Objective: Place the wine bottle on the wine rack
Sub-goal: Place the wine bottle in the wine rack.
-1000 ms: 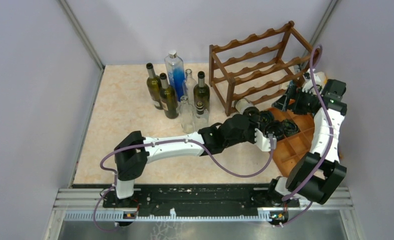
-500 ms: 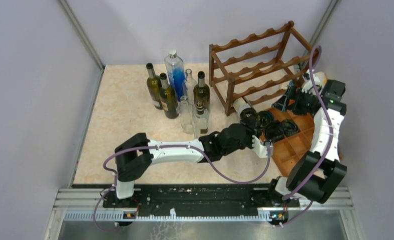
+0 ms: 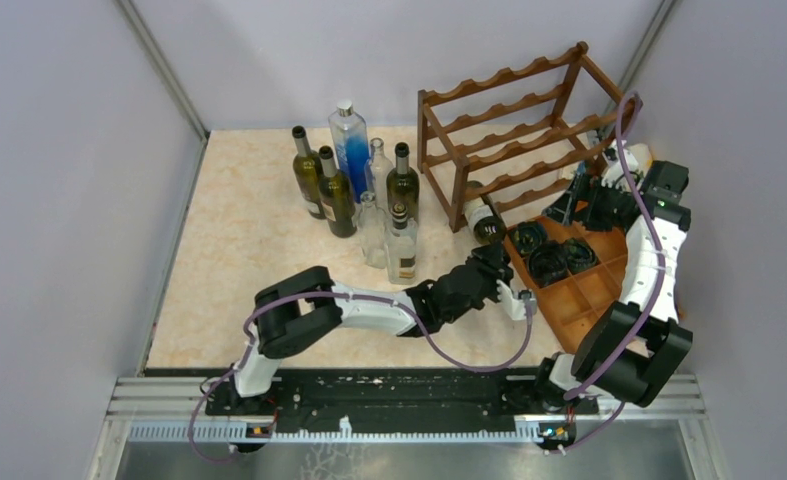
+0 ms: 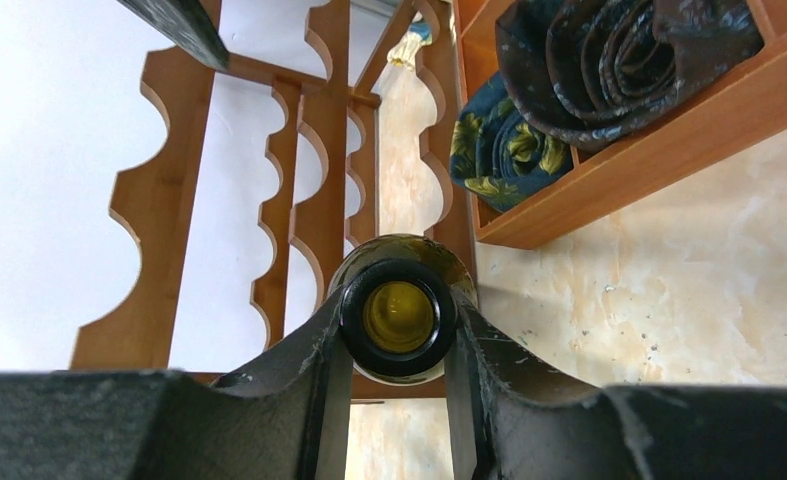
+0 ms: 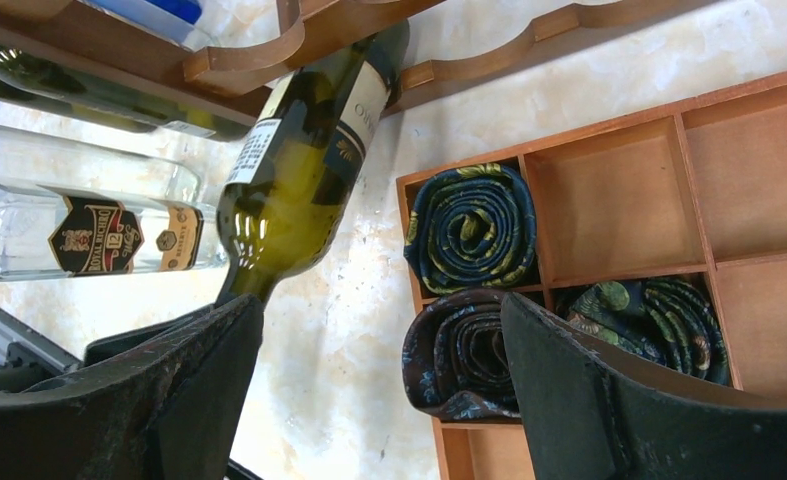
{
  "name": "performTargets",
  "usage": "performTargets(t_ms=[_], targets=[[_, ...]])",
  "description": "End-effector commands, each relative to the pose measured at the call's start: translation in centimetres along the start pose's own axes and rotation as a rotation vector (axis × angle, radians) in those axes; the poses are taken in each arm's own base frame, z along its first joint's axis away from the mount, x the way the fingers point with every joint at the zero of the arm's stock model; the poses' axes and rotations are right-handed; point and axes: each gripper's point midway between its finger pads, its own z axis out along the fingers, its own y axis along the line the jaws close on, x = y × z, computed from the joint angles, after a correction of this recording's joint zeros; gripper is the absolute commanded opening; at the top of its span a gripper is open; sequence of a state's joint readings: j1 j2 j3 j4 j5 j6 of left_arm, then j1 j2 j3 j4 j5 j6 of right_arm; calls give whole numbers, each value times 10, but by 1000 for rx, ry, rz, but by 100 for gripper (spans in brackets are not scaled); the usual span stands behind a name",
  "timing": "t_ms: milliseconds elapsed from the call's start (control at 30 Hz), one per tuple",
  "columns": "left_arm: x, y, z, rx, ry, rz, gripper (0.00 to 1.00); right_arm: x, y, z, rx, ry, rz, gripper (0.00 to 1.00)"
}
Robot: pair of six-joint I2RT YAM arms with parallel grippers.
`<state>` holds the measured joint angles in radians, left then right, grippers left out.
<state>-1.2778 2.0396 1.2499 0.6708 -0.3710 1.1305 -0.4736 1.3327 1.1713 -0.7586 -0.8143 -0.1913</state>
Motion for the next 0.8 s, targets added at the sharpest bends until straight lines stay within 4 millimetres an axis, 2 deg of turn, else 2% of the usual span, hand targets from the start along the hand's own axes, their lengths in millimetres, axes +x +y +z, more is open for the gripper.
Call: performTargets(t_ms=[0,133,400,633,767], targets=[[5,22,2,-168,5,-41,0,-4,3,-1,-23,-23,-38,87],[17,5,4,-162,36,-69,3,-1,4,-2,-25,-19,-44,87],[47,-29,5,-137,114,-103,26,3,7,-3,-32,-16,-53,87],[58,-47,10,-126,162,-139,37,6,8,-5,-32,-4,-64,87],[62,-59,12,-95,180,-182,40,8,10,-6,-36,-2,-63,87]])
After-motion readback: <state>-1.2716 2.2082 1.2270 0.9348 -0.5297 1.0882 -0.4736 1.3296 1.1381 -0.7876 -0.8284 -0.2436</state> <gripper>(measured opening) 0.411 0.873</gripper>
